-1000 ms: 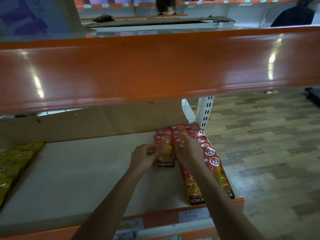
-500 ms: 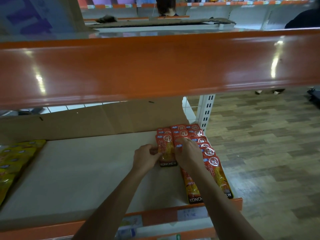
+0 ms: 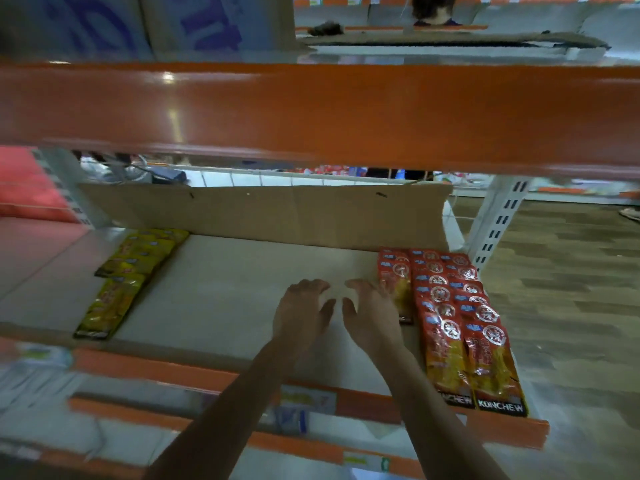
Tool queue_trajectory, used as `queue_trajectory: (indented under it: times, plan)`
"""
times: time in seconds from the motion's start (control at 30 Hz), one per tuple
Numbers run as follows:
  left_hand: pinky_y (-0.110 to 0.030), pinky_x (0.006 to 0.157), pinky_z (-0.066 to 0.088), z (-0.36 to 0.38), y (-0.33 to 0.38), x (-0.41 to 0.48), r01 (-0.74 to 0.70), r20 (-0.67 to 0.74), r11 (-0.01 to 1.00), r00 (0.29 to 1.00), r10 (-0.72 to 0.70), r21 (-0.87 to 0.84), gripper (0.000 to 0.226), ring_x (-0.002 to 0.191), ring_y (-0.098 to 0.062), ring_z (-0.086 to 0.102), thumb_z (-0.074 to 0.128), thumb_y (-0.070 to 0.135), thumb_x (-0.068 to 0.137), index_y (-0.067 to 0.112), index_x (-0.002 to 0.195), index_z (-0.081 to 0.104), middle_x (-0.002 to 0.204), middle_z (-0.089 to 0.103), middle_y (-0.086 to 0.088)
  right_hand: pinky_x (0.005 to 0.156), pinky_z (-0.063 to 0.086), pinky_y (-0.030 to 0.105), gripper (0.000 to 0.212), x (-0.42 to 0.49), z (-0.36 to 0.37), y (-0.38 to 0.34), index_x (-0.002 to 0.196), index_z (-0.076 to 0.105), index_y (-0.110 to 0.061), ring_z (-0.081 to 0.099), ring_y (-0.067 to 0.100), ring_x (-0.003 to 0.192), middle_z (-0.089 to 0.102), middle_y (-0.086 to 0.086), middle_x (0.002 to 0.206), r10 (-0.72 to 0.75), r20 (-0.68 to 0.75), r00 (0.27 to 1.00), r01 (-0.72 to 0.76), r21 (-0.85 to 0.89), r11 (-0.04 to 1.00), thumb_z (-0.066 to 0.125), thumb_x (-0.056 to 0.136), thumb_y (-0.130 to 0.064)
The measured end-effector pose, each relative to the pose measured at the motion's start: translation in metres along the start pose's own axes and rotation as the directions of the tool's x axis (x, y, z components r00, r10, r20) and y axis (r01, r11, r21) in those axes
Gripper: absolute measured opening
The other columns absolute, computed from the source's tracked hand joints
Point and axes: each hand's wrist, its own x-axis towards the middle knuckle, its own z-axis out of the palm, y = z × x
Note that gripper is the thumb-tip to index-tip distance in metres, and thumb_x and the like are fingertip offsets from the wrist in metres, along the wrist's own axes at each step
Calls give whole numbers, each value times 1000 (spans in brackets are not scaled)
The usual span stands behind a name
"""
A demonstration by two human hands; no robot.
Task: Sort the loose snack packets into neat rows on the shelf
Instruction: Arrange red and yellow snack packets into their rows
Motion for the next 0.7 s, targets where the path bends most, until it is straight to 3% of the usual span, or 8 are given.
queue_trajectory:
  times: [0.13,0.27,0.37,0.53,0.7]
  plan:
    - [-29,93,42,-39,-47,-26,-20,-124,990,992,38,138,36,113,-21,52,54,32,93,19,126,57,120,61,-1,105,33,23,38,-7,37,-52,133,53,-16,44,17,128,54,0,136,-88,27,996,87,22,996,52,94,-18]
    - [-35,74,53,-92,-109,-56,37,-219,976,976,10,213,33,92,-30,63,74,21,76,11,107,68,97,69,-7,104,33,25,39,-16,83,-124,133,51,-16,44,19,128,54,1,136,-203,69,977,199,54,978,53,94,-18]
    - [-34,69,54,-140,-162,-85,107,-279,965,960,-38,239,34,86,-30,64,79,20,68,12,99,70,90,70,-6,101,33,25,39,-28,125,-190,132,53,-15,46,20,126,55,2,135,-281,95,955,272,100,957,54,93,-19]
    - [-35,68,55,-212,-257,-133,265,-366,936,915,-169,230,29,85,-33,64,56,26,74,12,96,70,89,70,-8,94,38,33,33,-62,198,-303,119,62,-9,55,30,115,64,11,119,-360,160,919,321,223,920,62,87,-14]
    - [-40,79,50,-264,-341,-173,408,-442,891,849,-290,199,28,98,-35,61,71,16,78,10,105,69,105,69,-11,101,38,32,38,-85,259,-389,125,57,-6,52,27,120,59,10,127,-420,196,886,354,298,886,62,88,-13]
